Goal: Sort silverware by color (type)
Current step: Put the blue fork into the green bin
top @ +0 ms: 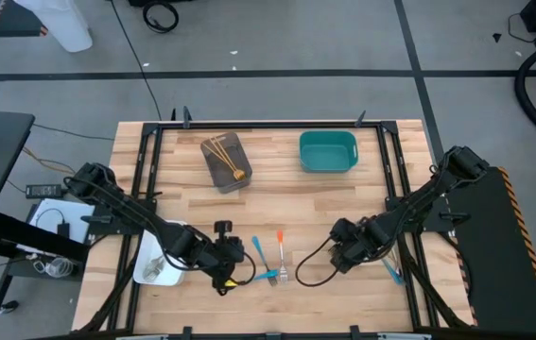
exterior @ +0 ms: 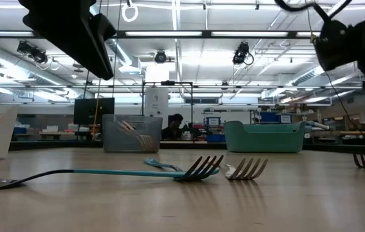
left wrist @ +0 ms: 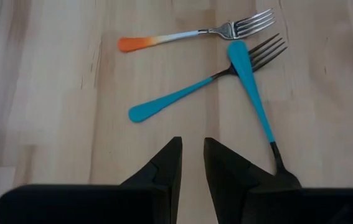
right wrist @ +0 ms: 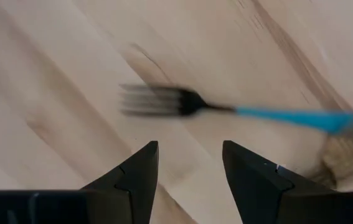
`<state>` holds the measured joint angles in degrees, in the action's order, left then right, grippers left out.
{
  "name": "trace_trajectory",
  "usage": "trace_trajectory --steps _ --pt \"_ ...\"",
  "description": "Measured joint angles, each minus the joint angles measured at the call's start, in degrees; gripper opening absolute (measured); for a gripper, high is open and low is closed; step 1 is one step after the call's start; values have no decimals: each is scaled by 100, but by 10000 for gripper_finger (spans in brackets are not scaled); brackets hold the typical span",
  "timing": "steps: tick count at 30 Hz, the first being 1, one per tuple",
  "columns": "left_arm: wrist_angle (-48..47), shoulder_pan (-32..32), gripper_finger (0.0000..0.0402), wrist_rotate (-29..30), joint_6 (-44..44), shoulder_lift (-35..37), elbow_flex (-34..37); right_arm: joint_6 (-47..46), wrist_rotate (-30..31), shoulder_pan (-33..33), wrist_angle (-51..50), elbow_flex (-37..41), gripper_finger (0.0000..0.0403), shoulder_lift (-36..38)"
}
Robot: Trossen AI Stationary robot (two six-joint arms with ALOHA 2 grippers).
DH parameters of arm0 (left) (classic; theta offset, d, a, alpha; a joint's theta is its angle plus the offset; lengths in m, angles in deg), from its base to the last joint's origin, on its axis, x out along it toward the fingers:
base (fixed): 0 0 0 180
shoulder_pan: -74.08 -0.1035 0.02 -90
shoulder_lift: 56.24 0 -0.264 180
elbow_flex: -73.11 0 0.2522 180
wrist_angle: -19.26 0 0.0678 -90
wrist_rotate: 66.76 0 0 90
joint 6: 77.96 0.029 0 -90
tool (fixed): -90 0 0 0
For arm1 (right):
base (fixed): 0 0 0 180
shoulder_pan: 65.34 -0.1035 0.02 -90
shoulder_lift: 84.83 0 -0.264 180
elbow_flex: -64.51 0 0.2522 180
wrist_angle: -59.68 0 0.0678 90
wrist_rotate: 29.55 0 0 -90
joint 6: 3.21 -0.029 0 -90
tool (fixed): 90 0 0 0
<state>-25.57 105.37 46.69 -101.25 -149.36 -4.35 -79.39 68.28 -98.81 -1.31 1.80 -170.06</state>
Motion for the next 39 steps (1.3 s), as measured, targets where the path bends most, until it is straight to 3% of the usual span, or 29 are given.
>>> trace_trajectory --steps 7,18,30,39 --pt "0 0 75 1 210 0 0 -504 -635 -96 -717 14 189 0" --pt "7 -8 75 104 347 2 0 -669 -1642 -327 -806 536 171 0" --pt "4 -37 75 104 358 2 0 -627 -2281 -354 -581 1136 124 1" --pt "2 -37 75 102 358 6 0 -525 -2361 -343 -65 1335 81 22"
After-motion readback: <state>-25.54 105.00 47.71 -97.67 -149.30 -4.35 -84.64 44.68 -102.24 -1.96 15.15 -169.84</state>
